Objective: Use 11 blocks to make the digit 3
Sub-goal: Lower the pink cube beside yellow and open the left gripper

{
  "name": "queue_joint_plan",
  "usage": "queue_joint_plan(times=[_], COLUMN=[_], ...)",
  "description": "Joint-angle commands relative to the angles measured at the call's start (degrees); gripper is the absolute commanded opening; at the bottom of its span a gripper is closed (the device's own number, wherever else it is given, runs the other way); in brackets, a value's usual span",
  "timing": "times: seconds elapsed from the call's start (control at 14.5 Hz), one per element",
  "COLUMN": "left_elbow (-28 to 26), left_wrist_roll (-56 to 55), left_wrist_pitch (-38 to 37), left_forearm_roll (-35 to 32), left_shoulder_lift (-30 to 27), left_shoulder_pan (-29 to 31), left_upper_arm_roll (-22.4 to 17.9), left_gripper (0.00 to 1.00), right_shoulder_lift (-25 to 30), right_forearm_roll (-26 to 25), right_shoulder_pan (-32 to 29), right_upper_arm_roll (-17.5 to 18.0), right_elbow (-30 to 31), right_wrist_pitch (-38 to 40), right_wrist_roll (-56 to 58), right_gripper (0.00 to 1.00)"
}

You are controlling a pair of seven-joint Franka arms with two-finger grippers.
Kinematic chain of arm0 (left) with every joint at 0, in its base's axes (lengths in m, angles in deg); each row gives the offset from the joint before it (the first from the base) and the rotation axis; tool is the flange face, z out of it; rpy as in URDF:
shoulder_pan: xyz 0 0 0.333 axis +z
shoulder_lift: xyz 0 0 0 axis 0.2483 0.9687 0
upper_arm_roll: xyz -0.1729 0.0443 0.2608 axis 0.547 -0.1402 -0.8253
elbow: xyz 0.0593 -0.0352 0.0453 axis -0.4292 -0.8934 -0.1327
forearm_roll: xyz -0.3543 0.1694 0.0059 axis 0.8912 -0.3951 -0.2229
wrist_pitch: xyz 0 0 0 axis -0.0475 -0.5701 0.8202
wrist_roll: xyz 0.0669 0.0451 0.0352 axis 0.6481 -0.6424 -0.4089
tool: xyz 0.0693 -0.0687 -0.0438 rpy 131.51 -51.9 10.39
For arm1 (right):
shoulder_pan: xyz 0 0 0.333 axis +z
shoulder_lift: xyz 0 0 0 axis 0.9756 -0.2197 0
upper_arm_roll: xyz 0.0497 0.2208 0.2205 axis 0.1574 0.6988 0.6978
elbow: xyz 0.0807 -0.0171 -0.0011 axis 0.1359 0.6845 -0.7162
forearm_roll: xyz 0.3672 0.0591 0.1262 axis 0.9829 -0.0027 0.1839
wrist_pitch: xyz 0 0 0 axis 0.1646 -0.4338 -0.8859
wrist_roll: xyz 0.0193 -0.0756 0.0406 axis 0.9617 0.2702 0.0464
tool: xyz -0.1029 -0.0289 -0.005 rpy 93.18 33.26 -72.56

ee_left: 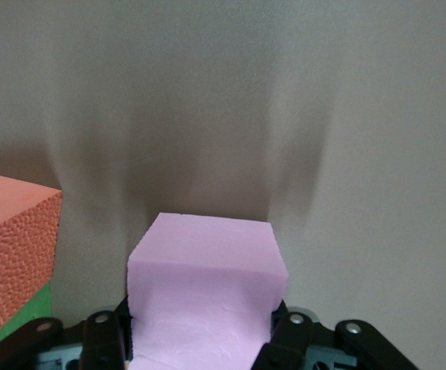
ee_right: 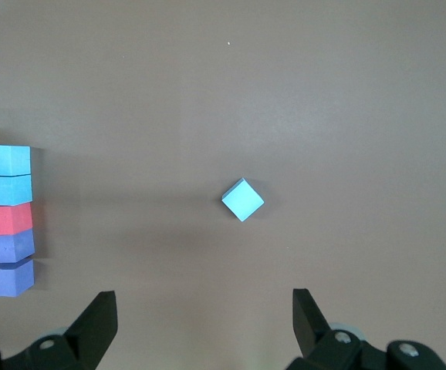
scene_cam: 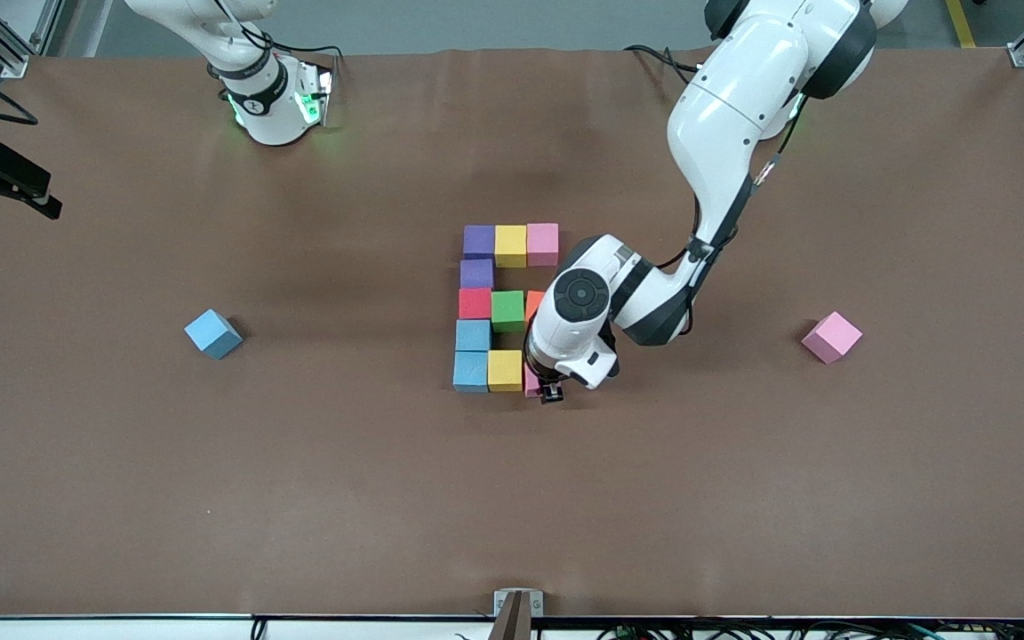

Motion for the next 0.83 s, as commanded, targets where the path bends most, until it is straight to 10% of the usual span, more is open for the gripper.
queue_joint_plan(times=[0.0, 0.28, 0.62, 0.76], left_elbow=[1.5, 1.5, 1.5, 1.5], left_wrist_roll=[-0.5, -0.5, 0.1, 0.1], left_wrist_pitch=[0.2, 0.3, 0.3, 0.3], left_forearm_roll=[0.2, 0.2, 0.1, 0.0], left_shoulder_lift=[0.8, 1.2, 1.5, 1.4], left_shoulder_pan=[-1.4, -1.4, -1.4, -1.4], left_upper_arm_roll=[-1.1, -1.1, -1.4, -1.5], left_gripper=[0.04, 0.16, 1.00, 1.00], right_shoulder_lift=[-0.2, -0.2, -0.2, -0.2], right_forearm_roll=[-0.5, -0.5, -0.5, -0.5], right_shoulder_pan=[0.1, 0.1, 0.1, 0.1], right_upper_arm_roll=[0.2, 0.2, 0.2, 0.2], right_elbow=[-0.6, -0.6, -0.6, -0.6], right_wrist_pitch=[0.5, 0.5, 0.5, 0.5], right_wrist_roll=[0.3, 0.3, 0.3, 0.3], right_gripper=[1.00, 1.00, 1.00, 1.00])
